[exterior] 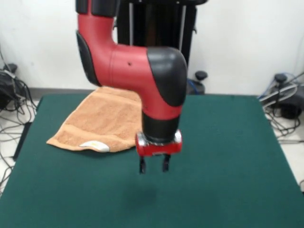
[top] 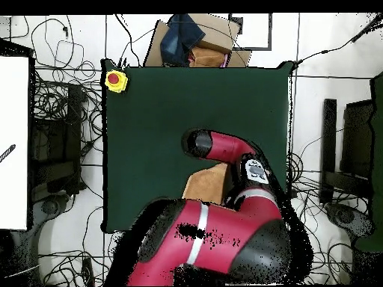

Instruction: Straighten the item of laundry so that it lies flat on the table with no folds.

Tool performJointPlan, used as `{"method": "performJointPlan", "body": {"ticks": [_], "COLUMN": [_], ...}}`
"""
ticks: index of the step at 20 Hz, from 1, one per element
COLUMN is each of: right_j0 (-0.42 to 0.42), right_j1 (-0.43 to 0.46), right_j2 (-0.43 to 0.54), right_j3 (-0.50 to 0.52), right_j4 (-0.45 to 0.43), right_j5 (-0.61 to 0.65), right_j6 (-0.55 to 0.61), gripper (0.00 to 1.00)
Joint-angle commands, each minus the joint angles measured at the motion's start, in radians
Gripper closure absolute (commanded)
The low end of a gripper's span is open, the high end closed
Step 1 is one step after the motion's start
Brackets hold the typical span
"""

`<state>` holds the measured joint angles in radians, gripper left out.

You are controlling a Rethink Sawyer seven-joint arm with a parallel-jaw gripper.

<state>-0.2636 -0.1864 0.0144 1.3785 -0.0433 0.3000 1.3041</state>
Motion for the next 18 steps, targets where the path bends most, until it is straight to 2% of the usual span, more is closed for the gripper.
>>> {"method": "performJointPlan", "body": {"ticks": [1, 6, 10, 18], "right_j0": [0.006, -0.037, -0.098, -0.151], "right_j1": [0.228, 0.285, 0.261, 0.226], "right_j2": [-0.017, -0.009, 0.032, 0.08], "right_j3": [-0.177, -0.223, -0.189, -0.12], "right_j4": [0.083, 0.042, -0.021, -0.082], "right_j5": [-0.09, -0.024, 0.135, 0.141], "right_j6": [0.254, 0.133, -0.006, -0.044], "gripper": [0.0, 0.0, 0.0, 0.0]}}
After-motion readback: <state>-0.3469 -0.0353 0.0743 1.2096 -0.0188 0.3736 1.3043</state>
